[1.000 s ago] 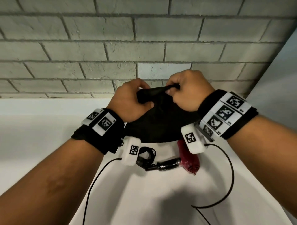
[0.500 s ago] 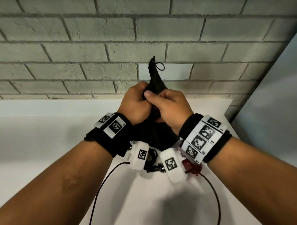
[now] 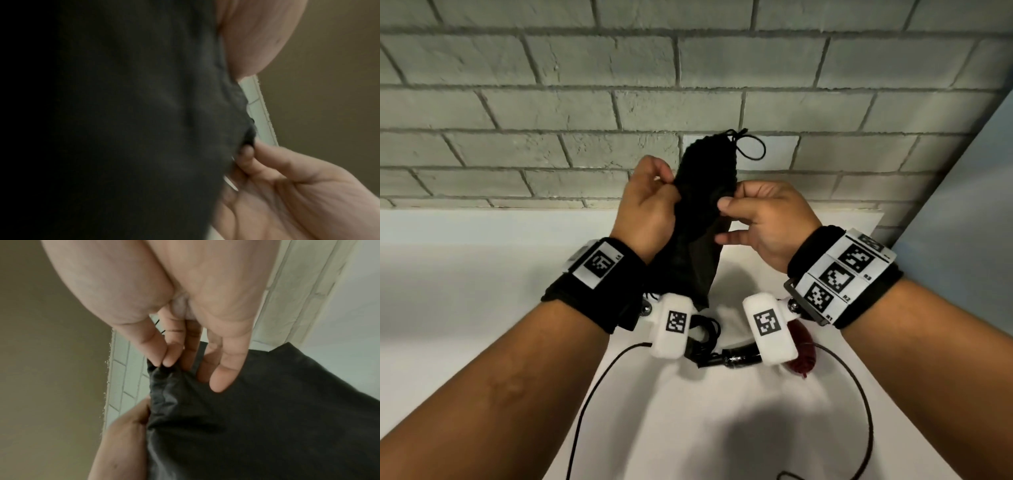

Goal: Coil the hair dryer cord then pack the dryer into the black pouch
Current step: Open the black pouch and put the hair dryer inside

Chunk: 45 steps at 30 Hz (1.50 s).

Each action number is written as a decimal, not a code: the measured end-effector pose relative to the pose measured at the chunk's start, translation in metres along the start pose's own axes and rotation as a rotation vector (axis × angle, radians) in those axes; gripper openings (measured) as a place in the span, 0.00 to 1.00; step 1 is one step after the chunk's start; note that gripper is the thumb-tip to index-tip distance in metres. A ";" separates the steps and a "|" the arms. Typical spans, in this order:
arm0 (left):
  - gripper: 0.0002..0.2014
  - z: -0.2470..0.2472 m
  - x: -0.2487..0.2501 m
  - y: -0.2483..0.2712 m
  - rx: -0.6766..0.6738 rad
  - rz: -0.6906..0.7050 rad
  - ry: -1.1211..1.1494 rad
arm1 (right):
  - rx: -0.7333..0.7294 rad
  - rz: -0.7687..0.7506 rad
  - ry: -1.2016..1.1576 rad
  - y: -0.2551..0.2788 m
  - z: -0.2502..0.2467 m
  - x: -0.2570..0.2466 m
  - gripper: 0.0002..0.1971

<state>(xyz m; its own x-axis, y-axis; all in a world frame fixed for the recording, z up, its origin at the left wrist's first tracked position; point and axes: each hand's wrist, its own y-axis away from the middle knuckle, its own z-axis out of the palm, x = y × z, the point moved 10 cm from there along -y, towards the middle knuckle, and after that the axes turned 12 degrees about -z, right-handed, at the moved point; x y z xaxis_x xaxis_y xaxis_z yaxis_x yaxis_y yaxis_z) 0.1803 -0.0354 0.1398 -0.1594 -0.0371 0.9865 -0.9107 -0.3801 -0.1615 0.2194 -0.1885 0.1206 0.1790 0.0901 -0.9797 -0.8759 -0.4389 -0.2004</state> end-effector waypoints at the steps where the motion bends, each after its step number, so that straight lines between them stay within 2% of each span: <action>1: 0.14 -0.007 0.011 -0.001 0.013 0.103 -0.118 | -0.010 0.006 0.005 -0.001 -0.004 0.001 0.09; 3: 0.15 -0.012 0.026 -0.002 0.040 0.281 -0.475 | -0.020 0.013 0.028 -0.004 -0.013 0.004 0.13; 5: 0.17 -0.015 0.039 0.000 0.077 0.414 -0.727 | -0.027 0.010 0.072 -0.006 -0.021 0.010 0.11; 7: 0.18 -0.015 0.055 0.004 0.093 0.479 -0.827 | -0.026 -0.008 0.132 -0.009 -0.028 0.016 0.09; 10: 0.31 -0.004 0.071 0.010 0.031 0.541 -0.884 | -0.010 -0.001 0.157 -0.011 -0.031 0.024 0.08; 13: 0.42 0.019 0.049 0.011 -0.114 0.473 -1.053 | 0.055 0.150 0.148 -0.005 -0.033 0.048 0.07; 16: 0.46 0.036 -0.011 0.006 -0.304 0.284 -1.229 | 0.152 0.448 0.359 0.028 -0.043 0.088 0.19; 17: 0.46 0.039 -0.030 0.005 -0.362 0.235 -1.250 | 0.114 0.492 0.450 0.040 -0.040 0.097 0.21; 18: 0.46 0.041 -0.046 0.004 -0.407 0.196 -1.268 | 0.010 0.484 0.586 0.050 -0.032 0.104 0.21; 20: 0.46 0.043 -0.072 0.002 -0.458 0.137 -1.308 | -0.334 0.373 0.940 0.073 0.000 0.117 0.22; 22: 0.47 0.045 -0.087 0.001 -0.489 0.103 -1.326 | -0.620 0.340 1.161 0.104 0.029 0.142 0.37; 23: 0.47 0.046 -0.090 0.001 -0.499 0.095 -1.326 | -0.680 0.360 1.219 0.117 0.034 0.153 0.41; 26: 0.46 0.048 -0.092 0.002 -0.510 0.093 -1.307 | -0.730 0.349 1.288 0.130 0.034 0.175 0.40; 31: 0.45 0.043 -0.094 0.010 -0.512 0.108 -1.270 | -0.651 0.303 1.141 0.136 0.008 0.196 0.31; 35: 0.43 0.050 -0.101 0.020 -0.538 0.098 -1.219 | -0.457 0.262 1.086 0.129 -0.024 0.178 0.28; 37: 0.42 0.057 -0.106 0.025 -0.557 0.090 -1.203 | -0.371 0.242 1.167 0.125 -0.038 0.167 0.22; 38: 0.43 0.061 -0.109 0.028 -0.565 0.091 -1.195 | -0.346 0.241 1.243 0.124 -0.043 0.161 0.24; 40: 0.43 0.067 -0.114 0.031 -0.575 0.086 -1.192 | -0.305 0.334 1.348 0.127 -0.056 0.156 0.47; 41: 0.43 0.069 -0.116 0.033 -0.577 0.080 -1.194 | -0.259 0.386 1.358 0.129 -0.065 0.154 0.55; 43: 0.43 0.072 -0.118 0.036 -0.580 0.074 -1.190 | -0.185 0.483 1.329 0.135 -0.079 0.156 0.60; 45: 0.43 0.074 -0.120 0.040 -0.581 0.069 -1.172 | -0.115 0.537 1.272 0.139 -0.092 0.162 0.59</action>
<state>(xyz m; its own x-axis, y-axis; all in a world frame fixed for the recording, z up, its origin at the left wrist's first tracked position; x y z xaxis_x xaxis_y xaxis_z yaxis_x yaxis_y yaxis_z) 0.1914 -0.1140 0.0167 -0.0560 -0.9291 0.3657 -0.9913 0.0954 0.0906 0.1678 -0.3177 -0.0658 0.1711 -0.9528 -0.2507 -0.9364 -0.2364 0.2594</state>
